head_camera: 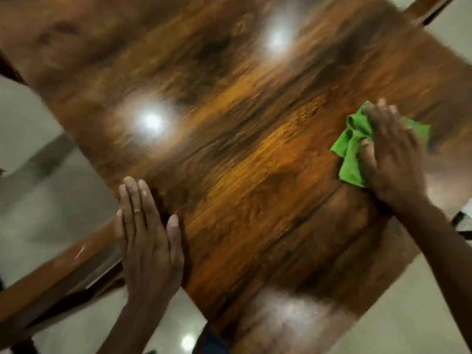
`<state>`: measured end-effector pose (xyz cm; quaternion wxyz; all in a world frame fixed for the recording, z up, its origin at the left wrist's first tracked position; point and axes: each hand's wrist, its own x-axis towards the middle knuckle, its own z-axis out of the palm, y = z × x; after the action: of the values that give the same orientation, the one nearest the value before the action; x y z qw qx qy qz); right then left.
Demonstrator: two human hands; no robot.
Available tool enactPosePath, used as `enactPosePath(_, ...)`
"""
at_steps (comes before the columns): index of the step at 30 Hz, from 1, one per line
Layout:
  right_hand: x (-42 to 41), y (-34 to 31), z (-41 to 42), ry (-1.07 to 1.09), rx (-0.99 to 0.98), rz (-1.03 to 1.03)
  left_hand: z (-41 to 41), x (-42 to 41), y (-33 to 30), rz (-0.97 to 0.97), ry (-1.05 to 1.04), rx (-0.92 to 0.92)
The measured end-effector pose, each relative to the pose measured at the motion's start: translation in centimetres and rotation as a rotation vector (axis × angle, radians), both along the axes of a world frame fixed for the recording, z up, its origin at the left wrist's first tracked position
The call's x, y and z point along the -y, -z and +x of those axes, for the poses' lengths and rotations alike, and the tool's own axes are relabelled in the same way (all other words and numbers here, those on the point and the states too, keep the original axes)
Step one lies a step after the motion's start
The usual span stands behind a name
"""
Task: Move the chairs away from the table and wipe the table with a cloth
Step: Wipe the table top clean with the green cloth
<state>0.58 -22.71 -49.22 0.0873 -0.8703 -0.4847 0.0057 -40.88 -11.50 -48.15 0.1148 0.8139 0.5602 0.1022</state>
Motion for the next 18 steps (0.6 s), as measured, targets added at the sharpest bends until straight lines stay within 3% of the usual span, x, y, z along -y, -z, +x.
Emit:
enactPosePath(5,-0.5,-1.4,-8.8,-0.168,-0.124,0.006,-1.9,1.6,0.6,0.010,-0.146,0.049)
enactPosePath(11,-0.9,-1.6,-24.8,-0.648,-0.202,-0.161,-4.7,-3.4,0.4,0.111,-0.333,-0.068)
enactPosePath(14,-3.8,-0.7,-27.8,-0.811,-0.189,-0.130,-5.2,-5.9,0.2,0.092,-0.416,-0.180)
enactPosePath(18,-8.6,-0.2,-29.0,-0.866,-0.161,-0.083,-4.4,-6.7,0.4,0.024,-0.490,-0.277)
